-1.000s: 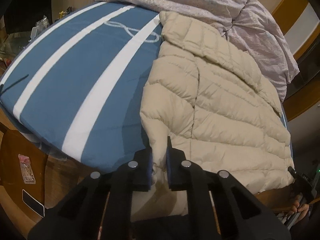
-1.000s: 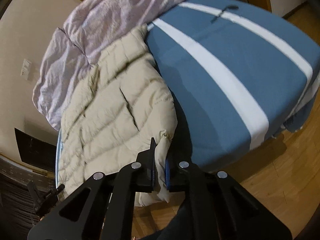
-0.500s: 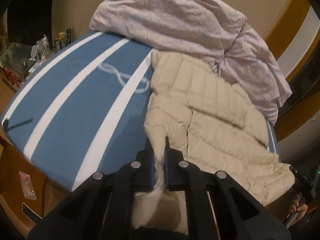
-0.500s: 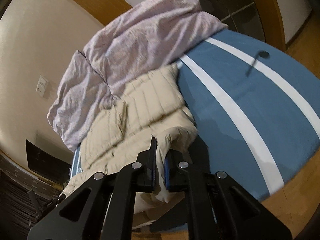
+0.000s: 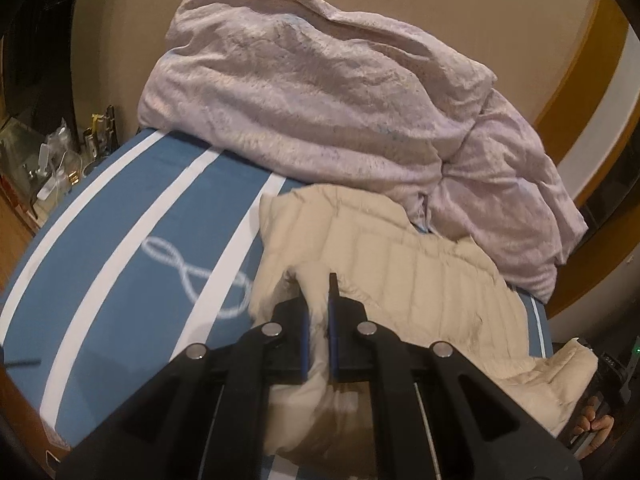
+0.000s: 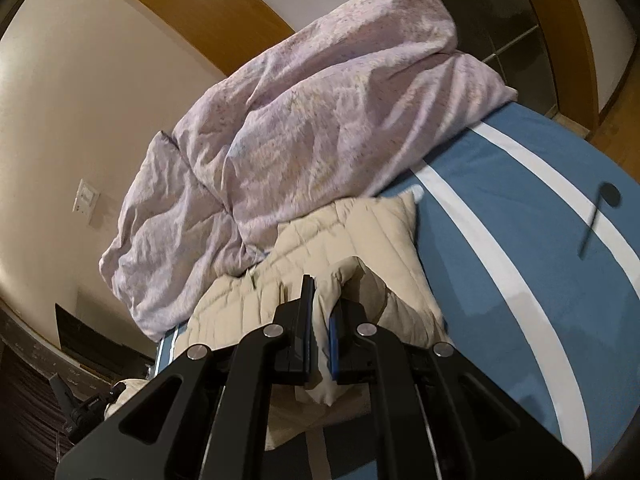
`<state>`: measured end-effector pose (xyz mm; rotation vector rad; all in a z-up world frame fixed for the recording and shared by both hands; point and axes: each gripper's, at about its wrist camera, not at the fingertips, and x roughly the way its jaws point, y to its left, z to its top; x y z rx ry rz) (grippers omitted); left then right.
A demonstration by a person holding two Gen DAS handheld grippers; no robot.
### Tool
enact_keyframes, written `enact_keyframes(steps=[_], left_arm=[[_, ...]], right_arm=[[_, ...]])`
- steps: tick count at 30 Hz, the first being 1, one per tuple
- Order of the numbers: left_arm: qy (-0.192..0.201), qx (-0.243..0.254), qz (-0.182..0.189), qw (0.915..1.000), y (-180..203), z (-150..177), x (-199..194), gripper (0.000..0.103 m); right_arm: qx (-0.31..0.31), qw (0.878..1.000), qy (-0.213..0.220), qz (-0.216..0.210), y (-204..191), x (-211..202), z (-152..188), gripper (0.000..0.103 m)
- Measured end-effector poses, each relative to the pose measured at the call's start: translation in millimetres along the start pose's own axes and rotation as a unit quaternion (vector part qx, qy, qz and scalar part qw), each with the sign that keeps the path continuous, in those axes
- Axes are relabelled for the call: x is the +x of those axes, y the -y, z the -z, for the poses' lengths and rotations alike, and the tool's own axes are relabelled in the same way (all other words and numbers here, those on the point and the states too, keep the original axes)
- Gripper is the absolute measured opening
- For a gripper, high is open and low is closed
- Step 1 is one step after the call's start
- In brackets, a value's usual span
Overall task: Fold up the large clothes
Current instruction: 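Lift the hem with both tools and fold it up toward the collar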
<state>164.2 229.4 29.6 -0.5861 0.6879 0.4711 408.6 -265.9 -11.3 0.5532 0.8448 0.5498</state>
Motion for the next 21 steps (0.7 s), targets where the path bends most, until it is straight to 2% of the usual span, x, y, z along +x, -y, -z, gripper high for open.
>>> enact_keyframes(steps=[8, 15, 21], left_arm=[[-0.022, -0.021, -0.029, 0.9991, 7, -44, 71, 0.007], [-0.043, -0.044, -0.053, 0.9967, 2, -64, 123, 0.007], [-0.064, -0.058, -0.068, 0.994, -3, -76, 166, 0.007]], right_arm=[[0.002, 1.0, -0.015, 0.02, 0, 62, -36, 0.007], [0.01, 0.998, -0.031, 0.045, 6, 112, -61, 0.007], [0.019, 0.997, -0.051, 0.063, 15, 151, -69, 0.007]])
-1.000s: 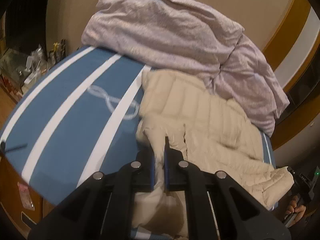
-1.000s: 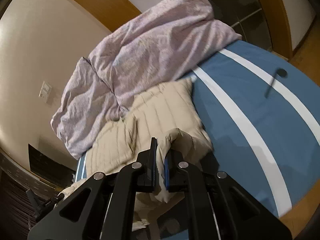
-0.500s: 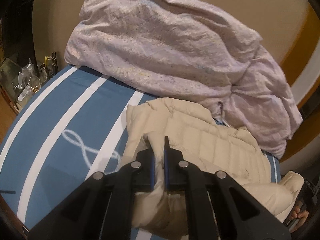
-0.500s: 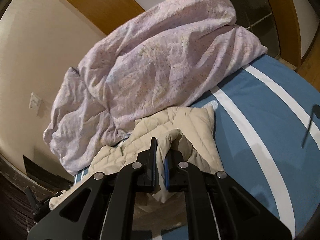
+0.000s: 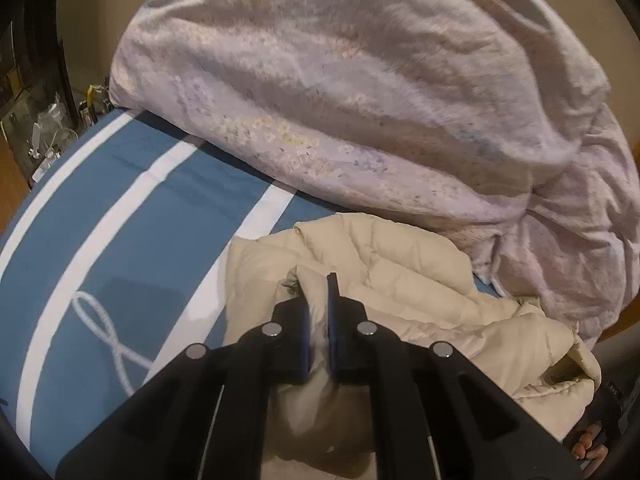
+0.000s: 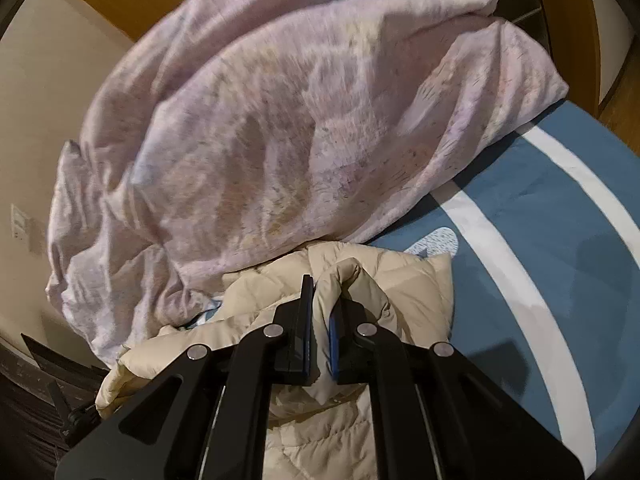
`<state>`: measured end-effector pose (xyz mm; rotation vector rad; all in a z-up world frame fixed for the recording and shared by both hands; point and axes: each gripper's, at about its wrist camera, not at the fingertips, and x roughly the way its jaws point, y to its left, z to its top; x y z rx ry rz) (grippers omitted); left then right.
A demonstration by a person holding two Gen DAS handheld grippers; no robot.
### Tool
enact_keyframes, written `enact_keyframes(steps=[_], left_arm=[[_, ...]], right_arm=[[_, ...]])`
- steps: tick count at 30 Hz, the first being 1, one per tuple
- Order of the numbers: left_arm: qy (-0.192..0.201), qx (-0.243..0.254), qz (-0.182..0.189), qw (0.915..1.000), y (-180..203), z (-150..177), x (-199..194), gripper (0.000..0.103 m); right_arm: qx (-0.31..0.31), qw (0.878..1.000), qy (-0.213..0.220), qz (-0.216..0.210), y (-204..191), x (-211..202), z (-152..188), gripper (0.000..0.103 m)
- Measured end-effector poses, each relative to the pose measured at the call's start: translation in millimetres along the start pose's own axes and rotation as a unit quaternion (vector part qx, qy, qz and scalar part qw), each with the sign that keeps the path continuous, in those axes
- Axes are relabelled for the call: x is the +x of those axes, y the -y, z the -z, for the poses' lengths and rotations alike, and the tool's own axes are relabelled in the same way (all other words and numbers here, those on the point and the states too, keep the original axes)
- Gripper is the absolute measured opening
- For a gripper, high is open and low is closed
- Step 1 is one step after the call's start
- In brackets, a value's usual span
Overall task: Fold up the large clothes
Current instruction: 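Lift the hem with both tools and fold it up toward the collar, then open both tools and release the folded hem, then press and smooth the folded jacket near the collar with both tools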
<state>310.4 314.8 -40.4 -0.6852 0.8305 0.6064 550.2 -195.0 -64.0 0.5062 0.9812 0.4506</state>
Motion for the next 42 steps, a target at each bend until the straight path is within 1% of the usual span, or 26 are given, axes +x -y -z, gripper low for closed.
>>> enact_keyframes(steps=[5, 7, 8, 9, 10, 11, 12, 13, 14, 15, 16, 19, 22, 24, 30, 33, 35, 42], left_arm=[[-0.019, -0.007, -0.009, 0.9997, 4, -13, 33, 0.009], [-0.027, -0.013, -0.013, 0.9995, 5, -18, 44, 0.012], [-0.03, -0.017, -0.012, 0.9993, 4, -20, 48, 0.015], [-0.033, -0.021, -0.011, 0.9992, 5, -22, 50, 0.018], [-0.038, -0.028, -0.009, 0.9989, 5, -26, 54, 0.025], [-0.038, -0.031, -0.008, 0.9987, 5, -28, 55, 0.034], [-0.036, -0.035, -0.005, 0.9987, 6, -32, 56, 0.038], [-0.032, -0.034, -0.008, 0.9989, 7, -34, 54, 0.049], [-0.024, -0.028, -0.018, 0.9992, 9, -37, 52, 0.06], [-0.017, -0.022, -0.027, 0.9992, 10, -39, 49, 0.064], [-0.008, -0.015, -0.033, 0.9993, 11, -41, 44, 0.068], [0.007, -0.007, -0.035, 0.9993, 6, -41, 27, 0.073], [0.019, 0.004, -0.039, 0.999, -2, -33, 10, 0.074], [0.025, 0.013, -0.043, 0.9987, -6, -24, 1, 0.074], [0.033, 0.018, -0.043, 0.9983, -10, -3, -12, 0.074], [0.026, 0.016, -0.04, 0.9987, -11, 5, -14, 0.074], [0.024, 0.016, -0.04, 0.9988, -12, 8, -15, 0.074], [0.02, 0.032, -0.051, 0.998, -14, 24, -21, 0.074]], right_arm=[[0.01, 1.0, -0.018, 0.015, 5, 31, -9, 0.007], [0.019, 0.999, -0.028, 0.021, 7, 39, -11, 0.011], [0.027, 0.999, -0.036, 0.022, 9, 45, -13, 0.015], [0.03, 0.998, -0.039, 0.024, 9, 47, -14, 0.023], [0.033, 0.998, -0.042, 0.024, 10, 49, -15, 0.028], [0.035, 0.998, -0.04, 0.023, 9, 50, -17, 0.039], [0.034, 0.999, -0.033, 0.025, 7, 48, -18, 0.046], [0.031, 0.999, -0.029, 0.025, 6, 45, -19, 0.049], [0.024, 0.999, -0.021, 0.026, 3, 41, -19, 0.054], [0.014, 0.999, -0.014, 0.029, 0, 36, -19, 0.058], [0.006, 0.999, -0.008, 0.032, -3, 32, -18, 0.059], [-0.026, 0.999, 0.006, 0.041, -7, 14, -11, 0.059], [-0.059, 0.997, 0.017, 0.055, -10, -4, 3, 0.059], [-0.076, 0.995, 0.014, 0.059, -10, -11, 16, 0.059], [-0.126, 0.99, 0.003, 0.067, -20, -17, 42, 0.059], [-0.135, 0.988, -0.009, 0.07, -21, -14, 48, 0.059], [-0.135, 0.988, -0.014, 0.072, -22, -7, 44, 0.059], [-0.14, 0.987, -0.024, 0.073, -25, 1, 44, 0.059]])
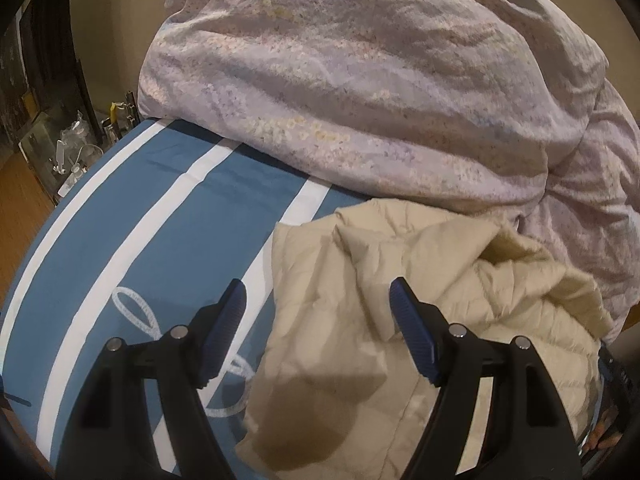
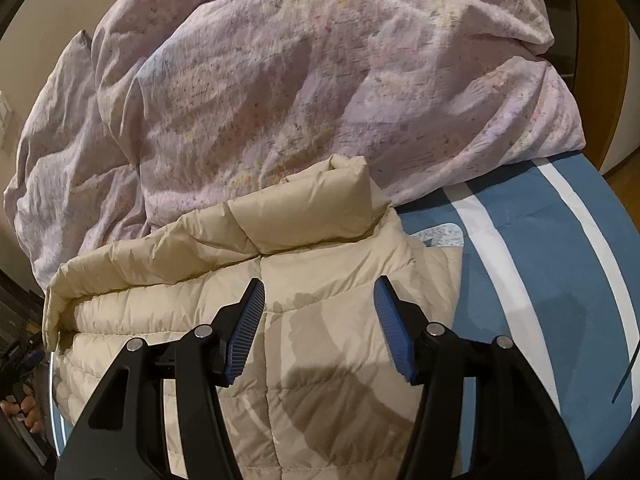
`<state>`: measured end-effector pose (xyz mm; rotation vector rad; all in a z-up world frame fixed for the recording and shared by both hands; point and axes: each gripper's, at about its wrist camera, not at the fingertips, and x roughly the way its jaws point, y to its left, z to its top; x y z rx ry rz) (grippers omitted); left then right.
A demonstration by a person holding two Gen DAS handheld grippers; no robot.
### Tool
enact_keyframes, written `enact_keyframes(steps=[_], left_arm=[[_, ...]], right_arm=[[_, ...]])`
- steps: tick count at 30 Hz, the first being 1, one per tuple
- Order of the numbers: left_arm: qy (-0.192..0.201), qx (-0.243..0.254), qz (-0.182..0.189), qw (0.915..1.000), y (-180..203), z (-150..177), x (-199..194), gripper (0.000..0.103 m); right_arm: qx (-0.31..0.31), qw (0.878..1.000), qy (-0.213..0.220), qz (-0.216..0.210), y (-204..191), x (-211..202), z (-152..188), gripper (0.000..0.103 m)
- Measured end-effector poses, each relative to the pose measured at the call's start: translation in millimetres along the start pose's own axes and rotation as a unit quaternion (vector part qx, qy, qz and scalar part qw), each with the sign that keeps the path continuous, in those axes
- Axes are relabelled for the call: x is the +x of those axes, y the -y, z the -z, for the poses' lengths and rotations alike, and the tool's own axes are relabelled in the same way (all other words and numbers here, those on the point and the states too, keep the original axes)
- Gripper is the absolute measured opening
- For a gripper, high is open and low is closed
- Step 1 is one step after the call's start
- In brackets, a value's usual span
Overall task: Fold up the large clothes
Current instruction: 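Press and smooth the folded jacket near the collar with both tools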
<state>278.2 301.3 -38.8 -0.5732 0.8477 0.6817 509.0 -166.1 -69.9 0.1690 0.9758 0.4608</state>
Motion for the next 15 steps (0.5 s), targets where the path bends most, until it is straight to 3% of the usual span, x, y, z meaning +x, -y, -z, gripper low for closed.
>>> enact_keyframes(steps=[15], left_arm=[[-0.016, 0.031, 0.007, 0.9994, 15, 18, 1, 0.074]], right_arm=[[-0.005, 1.0, -0.016, -0.004, -9, 0, 2, 0.059]])
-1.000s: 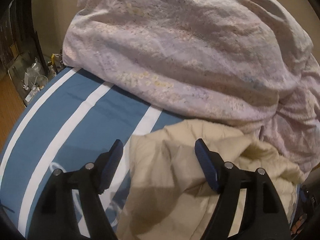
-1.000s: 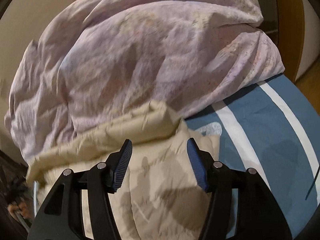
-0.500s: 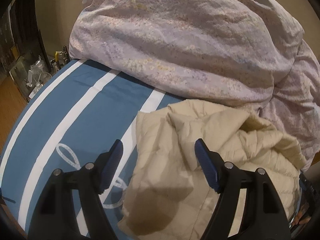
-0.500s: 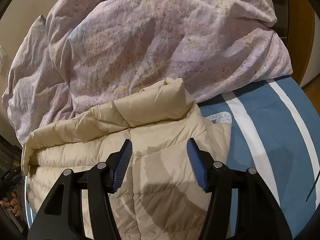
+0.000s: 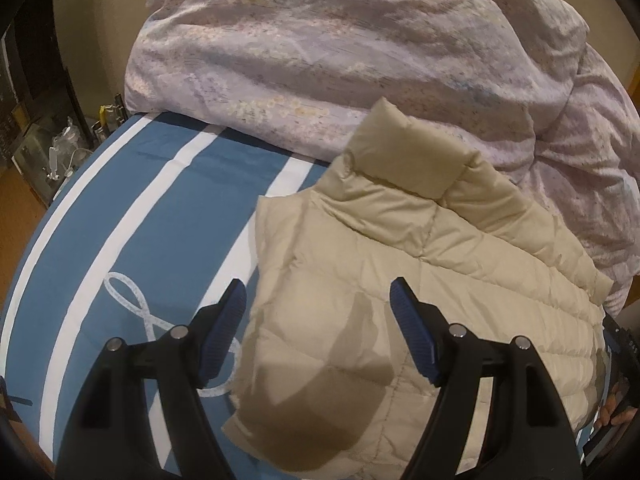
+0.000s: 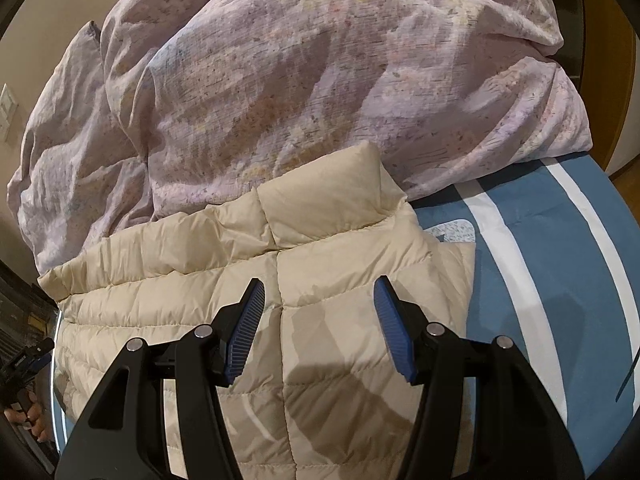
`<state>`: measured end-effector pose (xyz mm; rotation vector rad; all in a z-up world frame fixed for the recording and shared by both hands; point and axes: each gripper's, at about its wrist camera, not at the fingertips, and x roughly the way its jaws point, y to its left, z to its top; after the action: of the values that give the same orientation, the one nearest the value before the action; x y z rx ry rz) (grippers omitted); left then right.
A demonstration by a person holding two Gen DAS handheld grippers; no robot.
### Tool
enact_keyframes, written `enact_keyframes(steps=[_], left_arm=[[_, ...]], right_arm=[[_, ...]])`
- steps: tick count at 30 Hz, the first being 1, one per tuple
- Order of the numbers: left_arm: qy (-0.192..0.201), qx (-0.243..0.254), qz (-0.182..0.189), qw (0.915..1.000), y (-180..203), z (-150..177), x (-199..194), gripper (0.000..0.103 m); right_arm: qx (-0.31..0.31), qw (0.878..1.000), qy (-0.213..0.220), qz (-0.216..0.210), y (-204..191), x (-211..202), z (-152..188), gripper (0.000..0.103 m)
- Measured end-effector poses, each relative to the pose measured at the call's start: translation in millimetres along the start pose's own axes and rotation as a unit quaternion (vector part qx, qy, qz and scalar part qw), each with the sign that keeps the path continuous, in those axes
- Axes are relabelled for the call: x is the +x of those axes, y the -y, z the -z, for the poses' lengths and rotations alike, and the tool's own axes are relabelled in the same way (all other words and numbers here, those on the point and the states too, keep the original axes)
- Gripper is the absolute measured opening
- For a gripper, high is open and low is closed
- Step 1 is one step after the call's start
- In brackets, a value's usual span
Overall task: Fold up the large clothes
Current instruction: 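Press and smooth the folded jacket near the collar with both tools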
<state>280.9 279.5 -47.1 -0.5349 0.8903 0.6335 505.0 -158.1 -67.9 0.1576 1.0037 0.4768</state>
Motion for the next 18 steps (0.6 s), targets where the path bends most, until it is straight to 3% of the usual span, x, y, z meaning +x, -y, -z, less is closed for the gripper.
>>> enact_keyframes(steps=[10, 18], left_arm=[[0.0, 0.04, -0.001, 0.9992, 31, -18, 20, 0.074], [0.006, 0.082, -0.032, 0.9962, 48, -30, 51, 0.074]], right_arm=[[-0.014, 1.0, -0.002, 0.016, -2, 10, -2, 0.059], [-0.058, 0.996, 0.001, 0.068, -6, 29, 1, 0.059]])
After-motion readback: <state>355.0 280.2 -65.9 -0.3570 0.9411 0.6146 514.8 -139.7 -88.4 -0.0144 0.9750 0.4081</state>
